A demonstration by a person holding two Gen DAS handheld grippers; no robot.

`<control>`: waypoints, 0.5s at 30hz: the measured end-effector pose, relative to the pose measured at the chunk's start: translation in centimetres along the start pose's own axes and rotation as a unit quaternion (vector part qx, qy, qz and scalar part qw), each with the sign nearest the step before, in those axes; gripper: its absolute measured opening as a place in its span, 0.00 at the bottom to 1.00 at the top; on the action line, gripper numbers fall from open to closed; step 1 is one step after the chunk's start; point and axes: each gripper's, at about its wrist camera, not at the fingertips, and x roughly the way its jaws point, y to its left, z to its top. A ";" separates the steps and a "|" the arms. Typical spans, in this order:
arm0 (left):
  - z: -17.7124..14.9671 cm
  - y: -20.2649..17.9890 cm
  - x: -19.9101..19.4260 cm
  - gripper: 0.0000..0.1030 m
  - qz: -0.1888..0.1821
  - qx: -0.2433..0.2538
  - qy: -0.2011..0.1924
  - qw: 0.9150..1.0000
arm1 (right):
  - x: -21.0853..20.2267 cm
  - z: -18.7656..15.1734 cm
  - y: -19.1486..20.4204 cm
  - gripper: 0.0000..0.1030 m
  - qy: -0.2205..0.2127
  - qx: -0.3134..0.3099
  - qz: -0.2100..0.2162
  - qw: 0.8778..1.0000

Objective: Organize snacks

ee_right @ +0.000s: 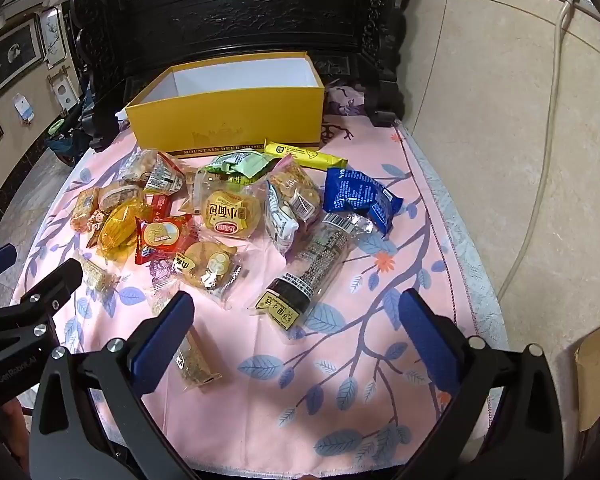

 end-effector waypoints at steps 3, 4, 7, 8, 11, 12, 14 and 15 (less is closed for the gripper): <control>0.0 0.0 0.0 0.98 0.002 0.000 -0.001 1.000 | 0.0 0.0 0.0 0.99 0.001 0.002 0.000 1.000; 0.0 0.0 0.0 0.98 0.001 0.001 -0.001 1.000 | 0.0 0.0 0.0 0.99 0.001 0.002 0.001 1.000; 0.0 0.0 0.0 0.98 0.001 0.000 -0.001 1.000 | -0.1 0.0 0.1 0.99 0.001 0.003 0.001 1.000; 0.0 -0.1 0.0 0.98 0.001 0.000 -0.001 1.000 | -0.1 0.1 0.1 0.99 0.001 0.000 0.001 1.000; 0.0 0.0 0.0 0.98 0.000 0.000 -0.001 1.000 | -0.1 0.2 0.0 0.99 0.001 0.000 0.001 1.000; 0.0 0.0 0.0 0.98 0.000 0.000 -0.001 1.000 | -0.1 0.2 -0.1 0.99 0.001 -0.001 0.000 1.000; 0.0 0.0 0.0 0.98 0.001 -0.001 -0.002 1.000 | -0.1 0.3 -0.1 0.99 0.001 -0.001 0.001 1.000; 0.0 0.0 0.0 0.98 0.001 -0.001 -0.001 1.000 | -0.2 0.3 -0.2 0.99 0.001 -0.001 0.001 1.000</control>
